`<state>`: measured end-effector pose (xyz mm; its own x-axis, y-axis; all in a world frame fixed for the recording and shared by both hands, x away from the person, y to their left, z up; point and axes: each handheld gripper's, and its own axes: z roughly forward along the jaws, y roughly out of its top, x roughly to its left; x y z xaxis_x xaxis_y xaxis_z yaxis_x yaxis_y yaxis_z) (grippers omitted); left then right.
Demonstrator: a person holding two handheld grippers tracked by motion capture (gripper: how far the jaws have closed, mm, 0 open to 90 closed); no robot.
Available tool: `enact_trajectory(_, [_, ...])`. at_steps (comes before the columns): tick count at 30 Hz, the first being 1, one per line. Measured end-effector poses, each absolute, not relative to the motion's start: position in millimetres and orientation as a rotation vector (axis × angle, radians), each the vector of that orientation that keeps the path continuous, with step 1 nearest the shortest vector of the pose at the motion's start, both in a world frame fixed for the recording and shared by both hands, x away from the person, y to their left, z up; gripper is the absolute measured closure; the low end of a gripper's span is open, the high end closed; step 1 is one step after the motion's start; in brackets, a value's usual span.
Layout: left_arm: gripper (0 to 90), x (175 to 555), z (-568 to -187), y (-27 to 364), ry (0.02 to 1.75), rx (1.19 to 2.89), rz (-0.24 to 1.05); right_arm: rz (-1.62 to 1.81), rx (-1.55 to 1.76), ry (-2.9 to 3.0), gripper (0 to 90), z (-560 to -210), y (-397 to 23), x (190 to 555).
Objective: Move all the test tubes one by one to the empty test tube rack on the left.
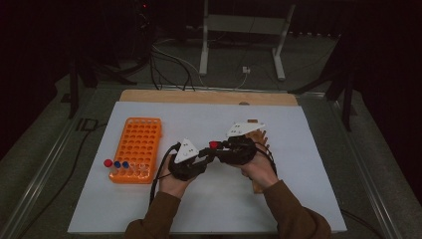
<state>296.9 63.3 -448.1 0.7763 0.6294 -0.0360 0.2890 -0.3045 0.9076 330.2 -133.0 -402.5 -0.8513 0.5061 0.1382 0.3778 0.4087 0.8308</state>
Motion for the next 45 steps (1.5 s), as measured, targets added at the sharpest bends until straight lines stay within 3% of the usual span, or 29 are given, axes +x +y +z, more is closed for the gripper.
enact_trajectory(3, [74.5, 296.7, -448.4, 62.8, 0.701, 1.906, 0.399, 1.431, 0.791, 2.521, 65.9, -402.4, -132.8, 329.9])
enact_trajectory(10, [74.8, 299.5, -446.5, 73.1, 0.745, 1.893, 0.423, 1.48, 0.82, 2.468, 32.4, -397.3, -142.9, 330.0])
enact_trajectory(15, [74.9, 298.5, -441.8, 83.0, 0.765, 1.867, 0.43, 1.462, 0.866, 2.415, 16.0, -396.9, -152.9, 331.4])
enact_trajectory(26, [74.8, 294.3, -429.2, 102.3, 0.786, 1.832, 0.438, 1.392, 0.926, 2.383, 1.9, -408.3, -171.6, 333.9])
enact_trajectory(45, [74.7, 291.7, -405.6, 152.8, 0.835, 1.778, 0.493, 1.361, 0.957, 2.332, 0.0, -412.4, -187.7, 329.9])
